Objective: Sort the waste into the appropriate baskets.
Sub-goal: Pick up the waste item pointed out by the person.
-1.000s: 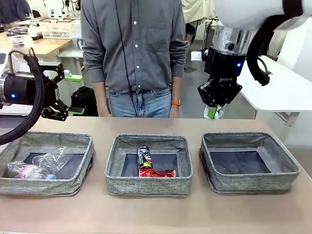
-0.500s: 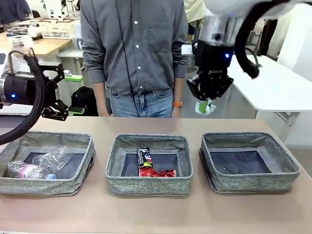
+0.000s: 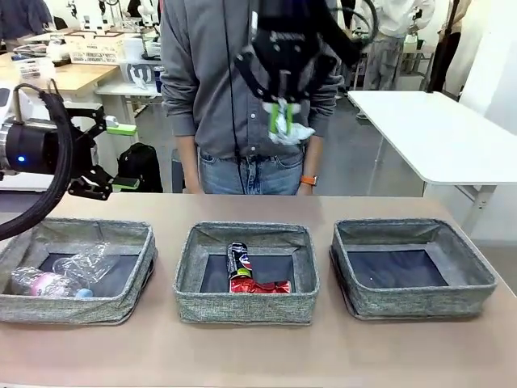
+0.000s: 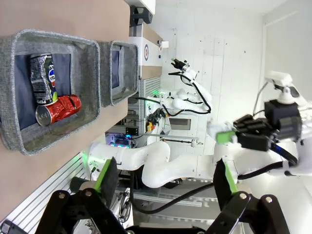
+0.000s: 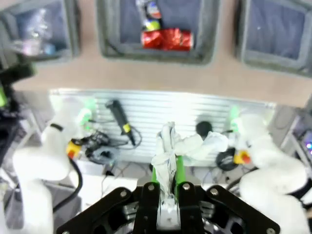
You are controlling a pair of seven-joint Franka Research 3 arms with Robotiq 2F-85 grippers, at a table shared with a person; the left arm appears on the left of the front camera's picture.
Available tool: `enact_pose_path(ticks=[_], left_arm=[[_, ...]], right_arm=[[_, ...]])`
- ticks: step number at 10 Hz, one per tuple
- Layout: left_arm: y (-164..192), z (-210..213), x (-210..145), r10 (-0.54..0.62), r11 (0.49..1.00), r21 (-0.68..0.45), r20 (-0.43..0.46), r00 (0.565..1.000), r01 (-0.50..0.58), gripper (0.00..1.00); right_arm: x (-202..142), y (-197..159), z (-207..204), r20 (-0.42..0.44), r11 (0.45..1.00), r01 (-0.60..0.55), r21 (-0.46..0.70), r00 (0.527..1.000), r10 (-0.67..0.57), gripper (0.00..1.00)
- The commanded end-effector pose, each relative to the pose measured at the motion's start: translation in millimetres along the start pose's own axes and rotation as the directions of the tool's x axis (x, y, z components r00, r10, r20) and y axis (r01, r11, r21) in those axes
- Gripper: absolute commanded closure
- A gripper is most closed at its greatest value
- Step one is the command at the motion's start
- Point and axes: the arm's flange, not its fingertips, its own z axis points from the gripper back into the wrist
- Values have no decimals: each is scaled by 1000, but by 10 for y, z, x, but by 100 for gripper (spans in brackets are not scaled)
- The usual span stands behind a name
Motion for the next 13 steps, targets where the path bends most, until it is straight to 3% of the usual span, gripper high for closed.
enact_pose_path(ticks=[1, 5, 8, 11, 12, 13], left_arm=[[-33, -15, -5, 4, 1000, -12, 12, 1000, -4, 0], [-33, -15, -5, 4, 1000, -12, 12, 1000, -4, 0], [-33, -15, -5, 4, 1000, -12, 12, 1000, -4, 0], [-33, -15, -5, 4, 1000, -12, 12, 1000, -4, 0], [-33, -15, -5, 4, 1000, -12, 12, 1000, -4, 0], [-33, -15, -5, 4, 1000, -12, 12, 1000, -4, 0]], right_arm=[[-175, 254, 306, -10, 1000, -3, 20, 1000, 3, 89], [-544, 465, 609, 79, 989, -93, 117, 993, 85, 89], [-516, 516, 646, 121, 994, -65, 90, 991, 54, 89], [-499, 535, 613, 167, 992, -122, -13, 978, 122, 89], [-497, 412, 501, 120, 994, -87, 67, 990, 79, 89], [-497, 412, 501, 120, 994, -87, 67, 990, 79, 89]])
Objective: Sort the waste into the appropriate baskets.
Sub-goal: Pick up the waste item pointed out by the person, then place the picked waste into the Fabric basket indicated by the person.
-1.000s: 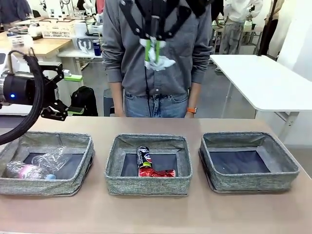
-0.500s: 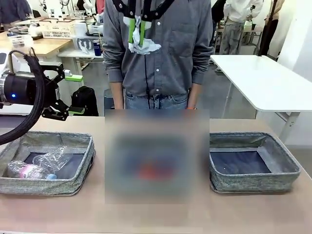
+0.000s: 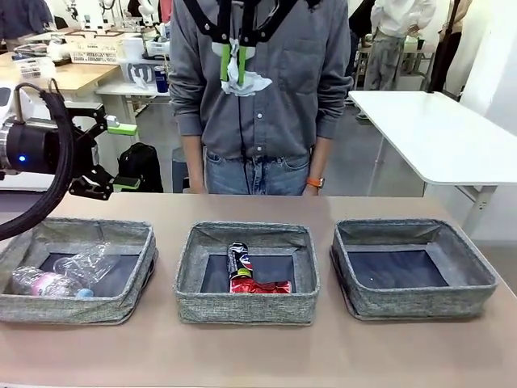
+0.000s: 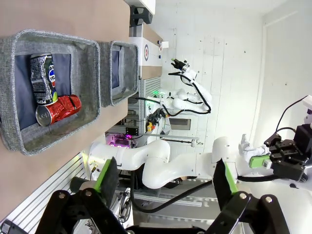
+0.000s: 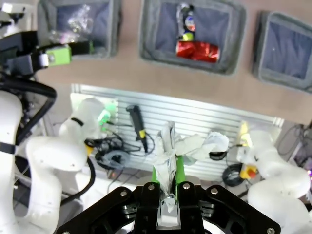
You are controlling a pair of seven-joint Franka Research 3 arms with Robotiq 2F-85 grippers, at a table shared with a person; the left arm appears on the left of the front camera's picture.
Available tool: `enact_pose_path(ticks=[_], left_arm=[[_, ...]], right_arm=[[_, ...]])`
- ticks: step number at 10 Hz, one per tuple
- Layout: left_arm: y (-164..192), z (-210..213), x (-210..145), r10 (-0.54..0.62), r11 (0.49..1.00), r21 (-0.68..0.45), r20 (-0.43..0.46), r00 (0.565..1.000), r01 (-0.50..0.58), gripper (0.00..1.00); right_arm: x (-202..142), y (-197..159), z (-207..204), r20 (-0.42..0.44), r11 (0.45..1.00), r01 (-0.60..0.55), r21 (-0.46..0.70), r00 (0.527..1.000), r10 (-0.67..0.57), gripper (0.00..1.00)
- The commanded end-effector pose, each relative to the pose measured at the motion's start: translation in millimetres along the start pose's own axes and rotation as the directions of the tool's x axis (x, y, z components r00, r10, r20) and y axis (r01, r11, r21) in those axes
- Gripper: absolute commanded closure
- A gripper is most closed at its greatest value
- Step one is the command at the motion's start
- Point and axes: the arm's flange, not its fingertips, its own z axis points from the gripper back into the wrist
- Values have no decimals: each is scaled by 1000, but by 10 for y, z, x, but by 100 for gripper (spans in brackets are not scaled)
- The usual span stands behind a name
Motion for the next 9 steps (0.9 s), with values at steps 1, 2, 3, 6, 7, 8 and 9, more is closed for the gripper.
enact_pose_path(ticks=[1, 2, 3, 6, 7, 8, 9], left_arm=[[-32, -15, -4, 4, 1000, -12, 12, 1000, -4, 0], [-32, -15, -4, 4, 1000, -12, 12, 1000, -4, 0], [-32, -15, -4, 4, 1000, -12, 12, 1000, -4, 0], [-32, -15, -4, 4, 1000, -12, 12, 1000, -4, 0], [-32, -15, -4, 4, 1000, -12, 12, 1000, -4, 0], [-32, -15, -4, 4, 1000, -12, 12, 1000, -4, 0], [-32, -15, -4, 4, 1000, -12, 12, 1000, -4, 0]], right_arm=[[-15, -10, 31, -13, 1000, 6, 26, 1000, -6, 89], [-15, -10, 31, -13, 1000, 6, 26, 1000, -6, 89], [-15, -10, 31, -13, 1000, 6, 26, 1000, -6, 89], [-15, -10, 31, -13, 1000, 6, 26, 1000, -6, 89], [-15, -10, 31, -13, 1000, 6, 26, 1000, -6, 89], [-15, -10, 31, -13, 1000, 6, 26, 1000, -6, 89], [-15, -10, 31, -13, 1000, 6, 26, 1000, -6, 89]])
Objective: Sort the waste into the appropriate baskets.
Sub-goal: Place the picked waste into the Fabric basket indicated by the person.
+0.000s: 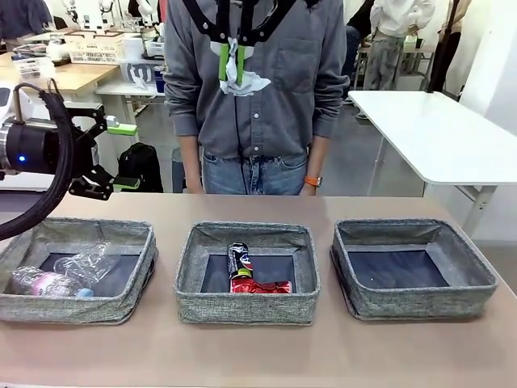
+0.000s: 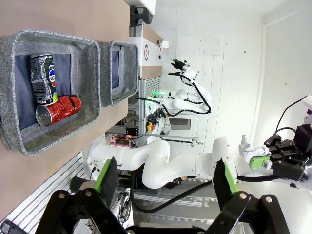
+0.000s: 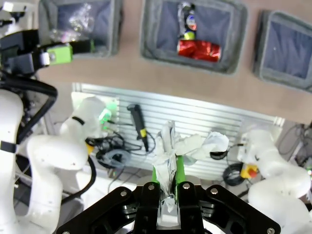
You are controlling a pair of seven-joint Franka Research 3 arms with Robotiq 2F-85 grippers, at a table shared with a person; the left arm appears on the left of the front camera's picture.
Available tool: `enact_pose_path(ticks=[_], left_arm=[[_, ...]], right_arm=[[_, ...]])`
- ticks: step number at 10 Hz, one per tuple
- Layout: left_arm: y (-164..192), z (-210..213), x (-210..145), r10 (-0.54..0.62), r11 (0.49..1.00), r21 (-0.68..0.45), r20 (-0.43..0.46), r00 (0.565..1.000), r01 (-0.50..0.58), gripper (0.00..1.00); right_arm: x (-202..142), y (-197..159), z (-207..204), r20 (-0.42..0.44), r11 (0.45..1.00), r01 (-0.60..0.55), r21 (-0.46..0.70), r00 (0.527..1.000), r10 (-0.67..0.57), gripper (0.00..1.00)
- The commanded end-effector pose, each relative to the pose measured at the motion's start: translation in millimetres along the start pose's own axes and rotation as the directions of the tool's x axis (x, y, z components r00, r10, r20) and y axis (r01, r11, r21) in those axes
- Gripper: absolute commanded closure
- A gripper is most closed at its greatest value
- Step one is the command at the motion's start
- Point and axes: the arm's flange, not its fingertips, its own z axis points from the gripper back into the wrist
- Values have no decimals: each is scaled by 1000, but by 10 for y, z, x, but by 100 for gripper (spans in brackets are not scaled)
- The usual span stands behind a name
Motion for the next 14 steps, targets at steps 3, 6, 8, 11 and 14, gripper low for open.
enact_pose_path(ticks=[3, 6, 8, 11, 14], left_arm=[[-31, -15, -4, 5, 1000, -12, 12, 1000, -4, 0], [-31, -15, -4, 5, 1000, -12, 12, 1000, -4, 0], [-31, -15, -4, 5, 1000, -12, 12, 1000, -4, 0], [-31, -15, -4, 5, 1000, -12, 12, 1000, -4, 0], [-31, -15, -4, 5, 1000, -12, 12, 1000, -4, 0]], right_arm=[[-15, -9, 29, -9, 1000, 7, 21, 1000, -7, 89], [-15, -9, 29, -9, 1000, 7, 21, 1000, -7, 89], [-15, -9, 29, -9, 1000, 7, 21, 1000, -7, 89], [-15, -9, 29, -9, 1000, 7, 21, 1000, -7, 89], [-15, -9, 29, -9, 1000, 7, 21, 1000, -7, 89]])
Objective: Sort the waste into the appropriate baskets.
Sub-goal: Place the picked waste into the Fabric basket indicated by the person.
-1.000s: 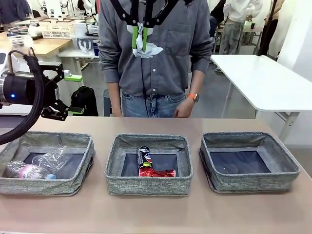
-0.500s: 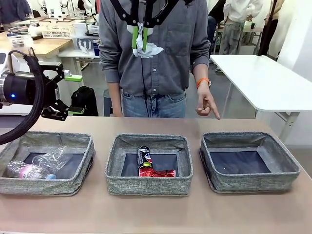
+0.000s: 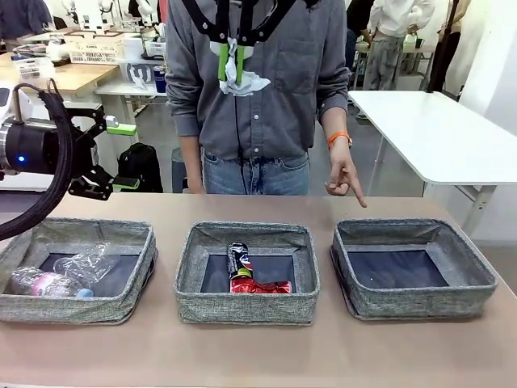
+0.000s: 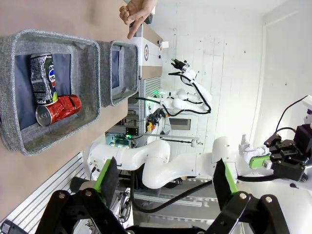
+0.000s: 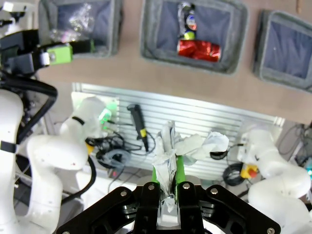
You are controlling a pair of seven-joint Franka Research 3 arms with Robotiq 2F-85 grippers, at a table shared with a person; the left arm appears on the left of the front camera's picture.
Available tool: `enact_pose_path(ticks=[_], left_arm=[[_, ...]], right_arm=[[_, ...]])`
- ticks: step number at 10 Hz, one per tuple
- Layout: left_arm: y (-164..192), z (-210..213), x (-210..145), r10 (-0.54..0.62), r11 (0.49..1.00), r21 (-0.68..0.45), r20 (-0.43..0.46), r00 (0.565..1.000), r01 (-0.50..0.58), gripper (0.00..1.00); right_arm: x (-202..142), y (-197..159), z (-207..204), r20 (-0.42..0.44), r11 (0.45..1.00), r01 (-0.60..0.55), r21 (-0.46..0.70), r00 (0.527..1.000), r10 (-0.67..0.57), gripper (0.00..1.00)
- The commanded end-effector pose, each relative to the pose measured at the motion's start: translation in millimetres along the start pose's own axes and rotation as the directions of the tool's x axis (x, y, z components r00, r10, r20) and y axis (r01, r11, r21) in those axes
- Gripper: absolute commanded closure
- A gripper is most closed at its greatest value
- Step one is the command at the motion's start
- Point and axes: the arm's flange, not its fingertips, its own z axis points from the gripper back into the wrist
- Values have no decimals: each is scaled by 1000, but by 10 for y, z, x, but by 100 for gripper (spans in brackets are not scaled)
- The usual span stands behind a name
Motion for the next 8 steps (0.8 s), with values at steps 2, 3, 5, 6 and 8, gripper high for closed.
enact_pose_path(ticks=[2, 3, 5, 6, 8], left_arm=[[-31, -15, -4, 5, 1000, -12, 12, 1000, -4, 0], [-31, -15, -4, 5, 1000, -12, 12, 1000, -4, 0], [-31, -15, -4, 5, 1000, -12, 12, 1000, -4, 0], [-31, -15, -4, 5, 1000, -12, 12, 1000, -4, 0], [-31, -15, -4, 5, 1000, -12, 12, 1000, -4, 0]], right_arm=[[0, 0, 0, 0, 1000, 0, 0, 1000, 0, 89], [-18, -271, -110, 6, 998, -60, -3, 998, 60, 89], [-42, -929, -405, -10, 993, -119, 13, 993, 119, 89], [-60, -1307, -664, -3, 998, -65, 23, 998, 66, 89], [-118, -2025, -1232, 33, 994, 37, 108, 999, -40, 89]])
